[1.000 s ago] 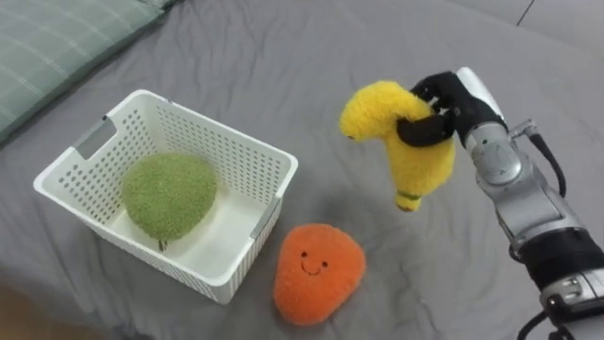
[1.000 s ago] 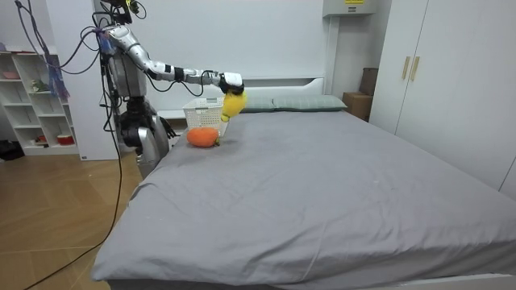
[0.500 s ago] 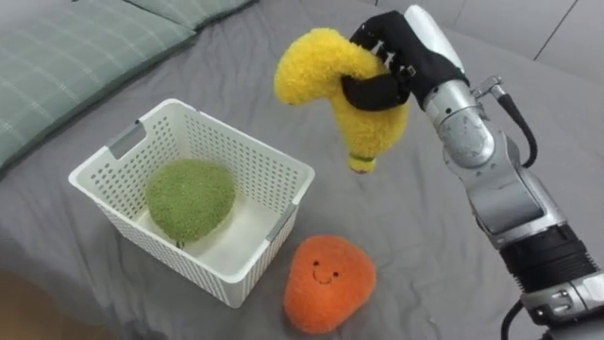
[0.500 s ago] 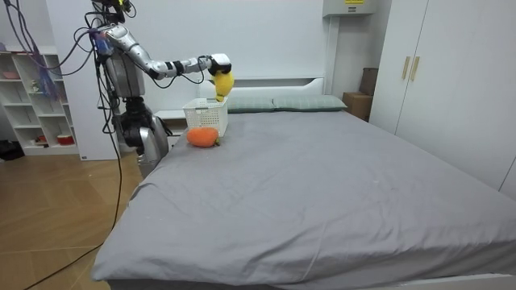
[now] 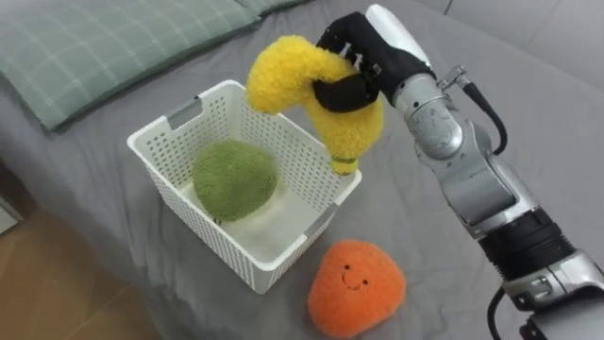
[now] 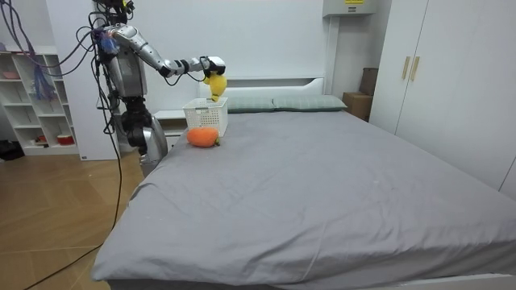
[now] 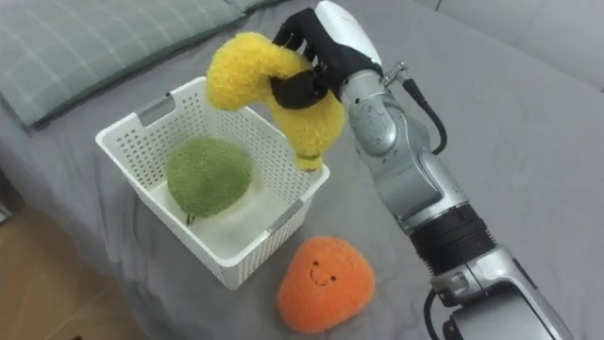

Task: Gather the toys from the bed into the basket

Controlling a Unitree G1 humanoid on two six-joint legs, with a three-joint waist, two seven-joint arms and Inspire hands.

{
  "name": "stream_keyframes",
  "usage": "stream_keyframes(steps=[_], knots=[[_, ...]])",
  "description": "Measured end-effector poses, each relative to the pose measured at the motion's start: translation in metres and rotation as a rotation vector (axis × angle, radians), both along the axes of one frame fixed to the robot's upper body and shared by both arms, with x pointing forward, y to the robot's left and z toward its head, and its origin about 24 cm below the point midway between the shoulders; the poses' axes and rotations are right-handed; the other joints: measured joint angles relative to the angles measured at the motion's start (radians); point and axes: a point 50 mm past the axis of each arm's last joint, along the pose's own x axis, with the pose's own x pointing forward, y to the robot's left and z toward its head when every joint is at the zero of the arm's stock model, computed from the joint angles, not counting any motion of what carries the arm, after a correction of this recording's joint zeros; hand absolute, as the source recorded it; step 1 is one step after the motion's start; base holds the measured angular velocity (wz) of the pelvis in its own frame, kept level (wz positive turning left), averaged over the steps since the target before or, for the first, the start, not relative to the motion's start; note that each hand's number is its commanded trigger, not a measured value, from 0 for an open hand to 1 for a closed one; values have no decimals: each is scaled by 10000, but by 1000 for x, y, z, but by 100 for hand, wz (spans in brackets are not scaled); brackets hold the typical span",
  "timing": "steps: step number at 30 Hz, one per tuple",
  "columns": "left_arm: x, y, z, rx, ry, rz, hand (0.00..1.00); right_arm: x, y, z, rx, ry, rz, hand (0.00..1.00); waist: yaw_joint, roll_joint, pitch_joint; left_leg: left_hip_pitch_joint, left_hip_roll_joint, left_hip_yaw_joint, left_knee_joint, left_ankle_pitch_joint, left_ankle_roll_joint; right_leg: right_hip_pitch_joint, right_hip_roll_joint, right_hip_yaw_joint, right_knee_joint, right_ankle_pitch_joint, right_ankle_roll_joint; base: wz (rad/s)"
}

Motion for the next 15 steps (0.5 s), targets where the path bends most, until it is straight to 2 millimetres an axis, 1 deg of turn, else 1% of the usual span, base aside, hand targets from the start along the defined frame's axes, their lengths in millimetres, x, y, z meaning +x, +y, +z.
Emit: stream_keyframes(steps=[1,2,4,5,6,7,8,9,11,13,15], knots=[[0,0,0,-8,33,14,0,1,-1,-3,-33,103,-103,100,158,-4,2,-14,-54,-80,0,20,18,9,-36,-5,-12,-23,36,31],[-1,0,0,-7,43,33,0,1,-1,-5,-45,174,-142,100,204,-11,2,-32,-69,-108,2,30,27,10,-45,-12,-25,-29,43,25],[-1,3,1,35,66,167,0,1,2,-12,-138,495,-160,99,371,-72,18,-172,-111,-346,72,75,32,27,-68,-196,-101,-31,47,29],[-1,3,1,46,88,188,0,1,4,-14,-209,574,-126,88,388,-82,15,-222,-130,-413,103,80,32,27,-70,-240,-104,-32,47,37],[-1,3,1,58,93,197,0,1,5,-18,-279,754,-80,69,402,-94,16,-329,-244,-588,196,85,32,31,-74,-307,-111,-39,59,41],[0,3,1,69,66,186,0,1,5,-22,-290,918,-109,57,416,-108,18,-404,-262,-736,239,112,32,32,-84,-409,-115,-44,66,42],[0,3,2,83,51,188,0,1,5,-23,-286,987,-136,20,436,-117,22,-428,-265,-800,238,139,35,32,-98,-483,-114,-47,71,32],[0,3,2,94,59,195,0,2,5,-26,-268,1127,-182,0,519,-122,32,-453,-288,-849,235,169,39,32,-109,-514,-112,-51,77,18],[-2,3,2,131,100,193,0,2,4,-30,-285,1300,-259,0,681,-124,33,-465,-376,-900,239,186,35,43,-124,-561,-109,-57,86,13],[-1,3,2,236,154,60,0,3,1,-36,-383,1509,-414,0,707,-124,35,-467,-420,-1104,246,211,11,98,-169,-705,-111,-92,134,25],[-1,4,3,381,217,-124,0,4,0,-37,-467,1540,-458,0,709,-110,45,-534,-436,-1154,293,221,17,64,-172,-710,-117,-99,143,14]])
